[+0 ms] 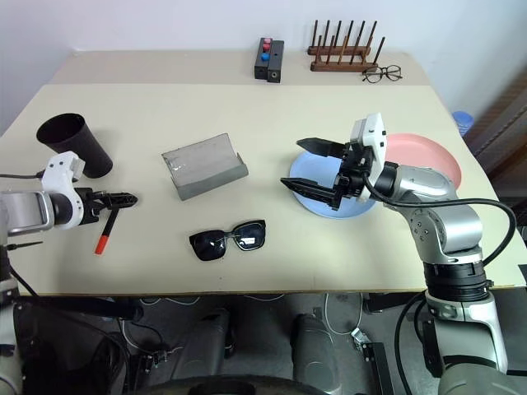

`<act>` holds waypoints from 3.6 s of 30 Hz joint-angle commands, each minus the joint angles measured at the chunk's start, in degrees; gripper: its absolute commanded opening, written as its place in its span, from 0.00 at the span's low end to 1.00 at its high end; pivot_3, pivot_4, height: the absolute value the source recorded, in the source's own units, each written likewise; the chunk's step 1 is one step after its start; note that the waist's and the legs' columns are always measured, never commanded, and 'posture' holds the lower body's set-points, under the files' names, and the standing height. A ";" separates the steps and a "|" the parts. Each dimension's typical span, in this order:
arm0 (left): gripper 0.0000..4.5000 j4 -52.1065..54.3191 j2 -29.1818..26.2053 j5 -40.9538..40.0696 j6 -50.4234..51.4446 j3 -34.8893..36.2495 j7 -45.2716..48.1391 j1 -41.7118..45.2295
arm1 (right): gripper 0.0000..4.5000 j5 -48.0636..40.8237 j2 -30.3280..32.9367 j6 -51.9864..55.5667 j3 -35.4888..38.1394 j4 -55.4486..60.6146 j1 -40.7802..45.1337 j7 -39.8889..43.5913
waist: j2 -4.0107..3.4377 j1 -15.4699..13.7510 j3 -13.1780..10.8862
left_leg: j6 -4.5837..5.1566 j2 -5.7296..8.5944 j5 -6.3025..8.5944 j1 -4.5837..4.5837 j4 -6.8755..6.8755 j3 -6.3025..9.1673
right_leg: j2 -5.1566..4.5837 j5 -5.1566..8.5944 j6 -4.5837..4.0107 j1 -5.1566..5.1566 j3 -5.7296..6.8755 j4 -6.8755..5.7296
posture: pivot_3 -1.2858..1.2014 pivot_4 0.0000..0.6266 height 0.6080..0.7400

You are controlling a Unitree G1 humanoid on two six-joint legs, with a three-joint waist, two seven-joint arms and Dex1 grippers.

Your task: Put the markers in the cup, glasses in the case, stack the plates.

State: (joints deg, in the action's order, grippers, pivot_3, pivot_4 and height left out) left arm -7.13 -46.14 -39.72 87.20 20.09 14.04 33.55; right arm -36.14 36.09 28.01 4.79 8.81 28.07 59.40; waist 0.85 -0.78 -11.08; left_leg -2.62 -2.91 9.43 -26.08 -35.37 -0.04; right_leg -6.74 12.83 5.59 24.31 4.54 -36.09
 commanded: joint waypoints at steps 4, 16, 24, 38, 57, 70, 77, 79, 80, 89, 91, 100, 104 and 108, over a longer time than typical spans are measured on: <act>0.99 -4.74 -6.32 2.00 1.86 -10.18 8.95 5.18 | 1.00 -0.31 -0.20 -1.16 1.08 2.13 -0.10 -0.66 | -0.01 0.11 0.00 | 0.00 0.00 0.00 0.00 0.03 -0.01 | 0.00 -0.01 0.02 0.01 0.00 0.01 | 0.52 0.24 1.00; 0.99 -12.73 -13.72 9.12 -5.85 -31.47 28.01 13.45 | 1.00 -0.29 -0.83 -2.22 1.28 2.85 -1.52 -2.09 | -0.02 -0.04 -0.01 | -0.01 0.00 0.00 -0.07 0.06 -0.01 | -0.01 0.07 -0.12 0.08 0.00 0.05 | 0.52 0.24 1.00; 0.26 -17.40 -10.47 13.60 -8.09 -33.81 31.84 14.32 | 1.00 -0.31 -0.33 -2.17 2.08 3.47 -1.92 -2.76 | -0.04 -0.01 -0.01 | 0.00 0.00 0.00 -0.12 0.03 -0.01 | -0.01 0.07 -0.10 0.10 0.00 0.02 | 0.52 0.24 1.00; 0.01 -7.72 -12.12 13.53 -4.43 -25.84 31.76 14.36 | 1.00 0.73 -0.57 -3.31 1.62 1.61 -0.82 -2.53 | -0.02 0.08 -0.02 | 0.00 0.00 -0.01 -0.20 -0.01 0.02 | -0.02 0.05 -0.06 0.14 0.00 0.02 | 0.52 0.24 1.00; 0.01 6.74 4.55 8.98 -52.06 5.15 26.95 5.48 | 1.00 -0.72 -2.11 -3.34 1.94 -1.33 2.70 -2.00 | -0.03 0.05 -0.02 | 0.01 0.00 -0.02 -0.24 -0.15 0.01 | 0.00 -0.04 0.08 0.12 0.00 -0.01 | 0.52 0.24 1.00; 0.01 -22.40 -0.93 11.72 -89.20 12.60 32.52 14.00 | 1.00 -1.34 -2.56 -1.88 1.78 0.20 2.96 -3.46 | -0.03 0.04 -0.01 | 0.01 0.00 -0.02 -0.24 -0.18 -0.01 | 0.01 -0.05 0.09 0.11 0.01 -0.03 | 0.52 0.24 1.00; 0.01 -31.15 -2.33 11.58 -96.92 14.09 34.01 11.83 | 1.00 -4.48 -4.23 -0.04 2.60 1.94 2.95 -5.21 | -0.03 0.11 -0.01 | 0.01 0.00 -0.02 -0.22 -0.19 -0.02 | 0.00 -0.06 0.10 0.09 0.01 -0.05 | 0.52 0.24 1.00; 0.01 -32.90 -2.28 11.40 -98.17 14.38 33.99 10.91 | 1.00 -3.96 -5.10 -1.27 2.38 2.25 3.11 -5.92 | -0.03 0.14 -0.01 | 0.01 -0.01 -0.02 -0.23 -0.19 -0.01 | 0.01 -0.06 0.10 0.09 0.01 -0.05 | 0.52 0.24 1.00; 0.01 -33.67 -2.03 11.00 -98.49 14.68 34.14 10.50 | 1.00 -3.83 -5.78 -1.83 2.44 2.09 3.44 -6.54 | -0.02 0.14 -0.01 | 0.01 -0.01 -0.02 -0.22 -0.19 -0.01 | 0.01 -0.05 0.10 0.09 0.01 -0.05 | 0.52 0.24 1.00; 0.01 -34.90 0.85 9.88 -101.27 15.45 32.46 7.46 | 1.00 -2.59 -6.96 -2.83 1.58 1.82 3.94 -7.61 | -0.01 0.12 0.00 | 0.01 -0.01 -0.02 -0.22 -0.19 -0.01 | 0.01 -0.06 0.10 0.08 0.01 -0.05 | 0.52 0.24 1.00; 0.01 -36.23 1.36 10.01 -101.07 15.36 32.04 7.06 | 1.00 -2.65 -6.79 -2.69 1.55 2.02 3.81 -7.57 | -0.01 0.12 0.00 | 0.01 -0.01 -0.02 -0.22 -0.19 -0.01 | 0.01 -0.06 0.10 0.08 0.01 -0.06 | 0.52 0.24 1.00; 0.01 -39.63 3.47 10.93 -101.24 13.82 32.28 6.82 | 1.00 -2.23 -6.19 -2.59 1.47 2.66 3.38 -7.84 | -0.01 0.12 0.00 | 0.01 -0.01 -0.02 -0.22 -0.19 -0.01 | 0.01 -0.06 0.10 0.08 0.02 -0.05 | 0.52 0.24 1.00; 0.09 -41.40 3.72 11.08 -101.58 13.49 32.33 6.75 | 1.00 -1.85 -5.92 -2.83 1.35 2.87 3.15 -8.01 | -0.01 0.16 0.00 | 0.01 -0.01 -0.02 -0.22 -0.19 -0.01 | 0.01 -0.06 0.10 0.08 0.01 -0.06 | 0.52 0.24 1.00; 0.49 -41.85 3.50 11.49 -102.05 13.22 31.95 6.44 | 1.00 -1.59 -5.84 -2.87 1.45 3.09 2.97 -8.14 | -0.01 0.14 0.00 | 0.01 -0.01 -0.02 -0.22 -0.19 -0.01 | 0.01 -0.06 0.10 0.08 0.01 -0.06 | 0.52 0.24 1.00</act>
State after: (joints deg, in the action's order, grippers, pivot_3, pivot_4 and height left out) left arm -49.74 -41.68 -28.40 -13.38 33.18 46.07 40.09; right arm -37.30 29.72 25.92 5.41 9.49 30.80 51.27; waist 0.84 -0.64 -11.09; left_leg -2.61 -2.92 9.41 -26.30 -35.57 -0.05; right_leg -6.73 12.78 5.69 24.39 4.55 -36.15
